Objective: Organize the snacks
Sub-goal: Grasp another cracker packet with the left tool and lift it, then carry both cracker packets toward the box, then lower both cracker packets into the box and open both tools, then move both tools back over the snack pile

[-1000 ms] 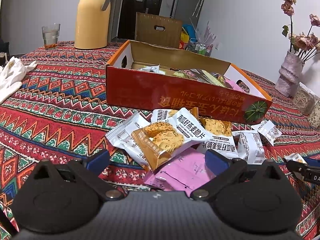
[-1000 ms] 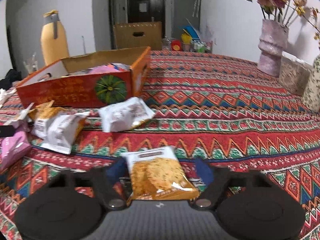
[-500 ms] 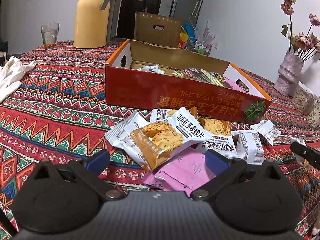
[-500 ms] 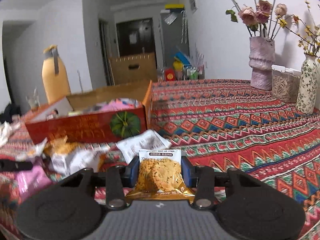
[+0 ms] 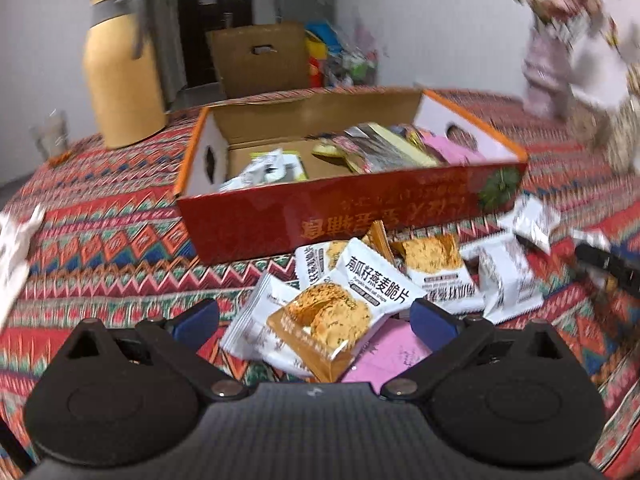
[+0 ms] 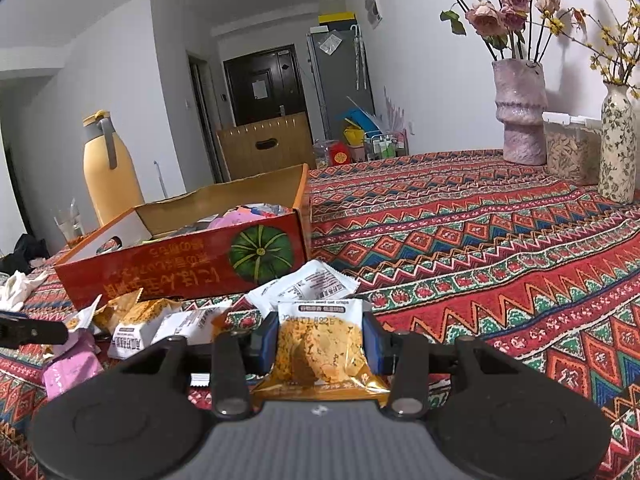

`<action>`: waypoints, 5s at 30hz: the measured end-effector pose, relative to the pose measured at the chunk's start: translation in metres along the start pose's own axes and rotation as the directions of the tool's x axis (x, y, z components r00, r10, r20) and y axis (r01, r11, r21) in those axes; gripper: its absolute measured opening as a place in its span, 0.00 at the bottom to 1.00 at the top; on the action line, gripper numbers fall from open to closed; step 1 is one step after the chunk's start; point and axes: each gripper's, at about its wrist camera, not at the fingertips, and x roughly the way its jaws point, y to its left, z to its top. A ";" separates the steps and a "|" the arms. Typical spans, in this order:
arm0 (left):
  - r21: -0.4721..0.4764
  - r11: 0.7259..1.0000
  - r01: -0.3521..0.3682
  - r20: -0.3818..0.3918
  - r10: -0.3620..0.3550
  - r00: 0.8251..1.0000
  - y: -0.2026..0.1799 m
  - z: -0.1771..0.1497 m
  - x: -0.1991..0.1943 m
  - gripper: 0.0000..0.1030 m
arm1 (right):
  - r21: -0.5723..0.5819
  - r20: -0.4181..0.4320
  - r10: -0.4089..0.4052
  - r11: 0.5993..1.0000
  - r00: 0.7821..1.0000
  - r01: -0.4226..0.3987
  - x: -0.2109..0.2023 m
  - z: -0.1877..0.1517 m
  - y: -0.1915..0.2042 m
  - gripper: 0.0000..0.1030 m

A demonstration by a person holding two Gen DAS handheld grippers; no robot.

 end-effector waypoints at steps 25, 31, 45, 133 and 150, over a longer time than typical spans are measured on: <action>-0.018 0.992 0.123 -0.014 -0.124 0.992 0.007 -0.002 0.016 0.16 | 0.008 0.006 0.017 1.000 1.000 -0.017 0.000 -0.002 0.000 0.41; -0.007 0.995 0.101 0.047 -0.100 0.994 0.001 -0.004 0.004 0.14 | 0.007 0.013 0.015 1.000 1.000 -0.015 -0.001 -0.002 0.000 0.41; -0.039 0.995 0.096 0.175 -0.088 0.981 0.000 0.009 -0.030 0.14 | -0.031 0.063 0.003 1.000 0.998 -0.001 -0.017 0.010 0.014 0.41; -0.343 0.935 -0.093 0.305 0.205 0.930 0.014 0.083 -0.009 1.00 | -0.110 0.199 0.084 0.992 0.976 -0.063 0.060 0.113 0.093 1.00; -0.281 0.957 -0.076 0.253 0.150 0.956 0.009 0.026 -0.044 1.00 | -0.120 0.126 0.077 0.991 0.989 -0.062 0.004 0.066 0.085 1.00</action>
